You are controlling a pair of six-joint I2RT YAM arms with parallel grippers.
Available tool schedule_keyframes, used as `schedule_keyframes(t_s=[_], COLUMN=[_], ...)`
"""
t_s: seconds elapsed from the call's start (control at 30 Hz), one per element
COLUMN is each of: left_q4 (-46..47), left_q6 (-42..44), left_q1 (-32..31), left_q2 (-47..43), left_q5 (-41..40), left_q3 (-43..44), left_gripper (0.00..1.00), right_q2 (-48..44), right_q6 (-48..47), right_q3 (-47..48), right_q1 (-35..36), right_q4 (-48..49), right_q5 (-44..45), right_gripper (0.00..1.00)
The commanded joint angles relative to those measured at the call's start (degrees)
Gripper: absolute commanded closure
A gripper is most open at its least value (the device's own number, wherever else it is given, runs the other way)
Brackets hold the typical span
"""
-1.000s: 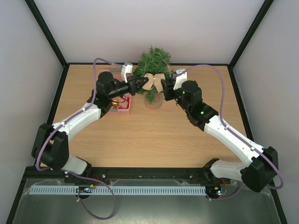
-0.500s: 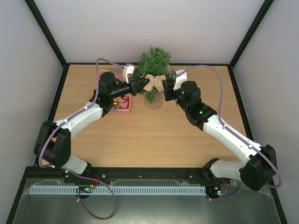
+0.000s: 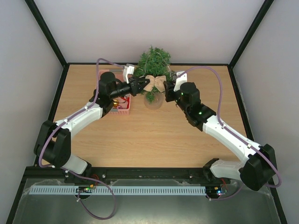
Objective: Decorate the small christmas tree
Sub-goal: Place the decoration item on the Christmas tree.
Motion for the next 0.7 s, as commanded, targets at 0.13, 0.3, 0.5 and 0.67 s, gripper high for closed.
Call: schedule_keyframes(t_s=[0.13, 0.3, 0.5, 0.67], left_q4=[-1.82, -3.41, -5.19, -5.57], left_q6=[1.51, 2.41, 3.52, 3.71], left_q1=[0.29, 0.29, 0.29, 0.29], left_q2=[-0.95, -2.42, -3.63, -4.19], left_q5=[-0.17, -0.84, -1.82, -2.05], left_q3=[1.17, 0.98, 0.90, 0.88], left_gripper=[0.82, 0.76, 0.70, 0.65], right_q2=[-2.43, -4.24, -5.49, -6.23], right_q6=[-0.81, -0.67, -0.36, -0.24], right_q3=[-0.21, -0.37, -0.98, -1.47], right_q1=[-0.28, -0.28, -0.28, -0.28], right_q4=[1.10, -0.20, -0.87, -0.93], right_q5=[0.72, 0.53, 0.45, 0.36], right_gripper=[0.69, 0.66, 0.65, 0.63])
